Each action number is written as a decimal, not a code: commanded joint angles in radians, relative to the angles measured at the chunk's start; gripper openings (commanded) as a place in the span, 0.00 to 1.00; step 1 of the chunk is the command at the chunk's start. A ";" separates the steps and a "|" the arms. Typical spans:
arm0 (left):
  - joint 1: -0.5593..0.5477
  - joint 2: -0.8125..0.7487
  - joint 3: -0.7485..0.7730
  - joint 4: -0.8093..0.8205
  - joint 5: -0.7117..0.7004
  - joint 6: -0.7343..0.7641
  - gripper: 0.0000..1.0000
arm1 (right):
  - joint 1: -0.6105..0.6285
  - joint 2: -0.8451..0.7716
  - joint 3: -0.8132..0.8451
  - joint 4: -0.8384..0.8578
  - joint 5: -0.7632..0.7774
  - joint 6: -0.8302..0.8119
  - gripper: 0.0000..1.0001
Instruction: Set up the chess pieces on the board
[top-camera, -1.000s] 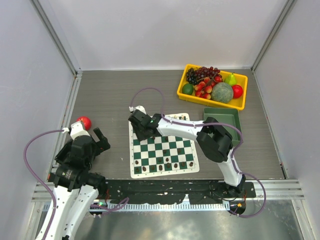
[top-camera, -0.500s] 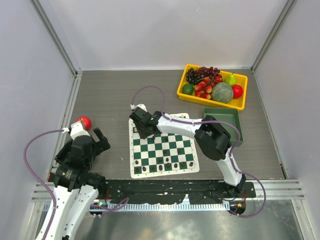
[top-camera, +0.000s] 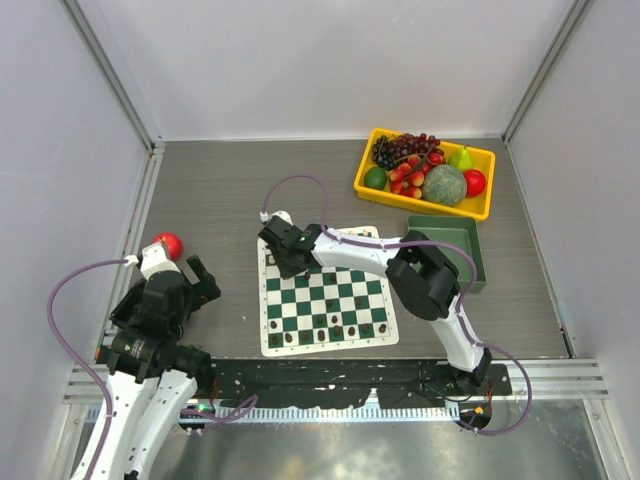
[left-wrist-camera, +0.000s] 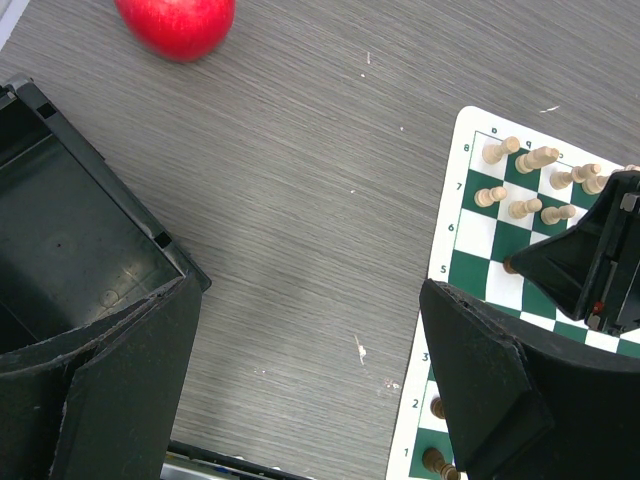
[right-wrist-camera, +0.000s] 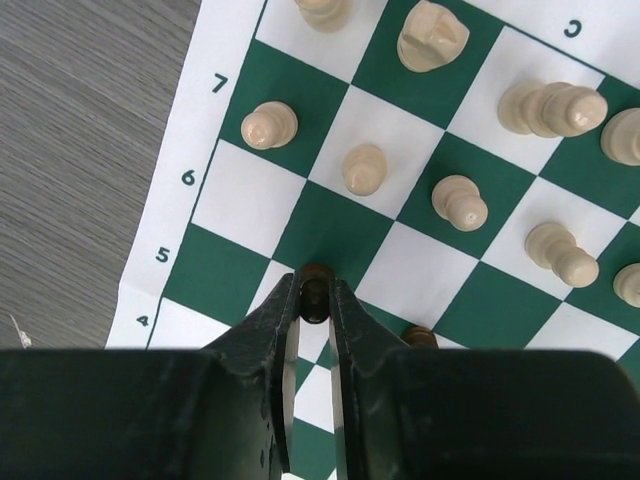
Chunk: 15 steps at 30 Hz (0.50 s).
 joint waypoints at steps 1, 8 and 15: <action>0.005 -0.002 -0.002 0.023 -0.005 0.003 0.99 | 0.006 -0.081 -0.012 0.019 0.005 -0.008 0.14; 0.005 0.000 -0.002 0.024 -0.007 0.001 0.99 | 0.075 -0.206 -0.135 0.040 0.021 0.016 0.13; 0.005 -0.003 -0.002 0.023 -0.004 0.003 0.99 | 0.160 -0.230 -0.193 0.042 0.011 0.052 0.14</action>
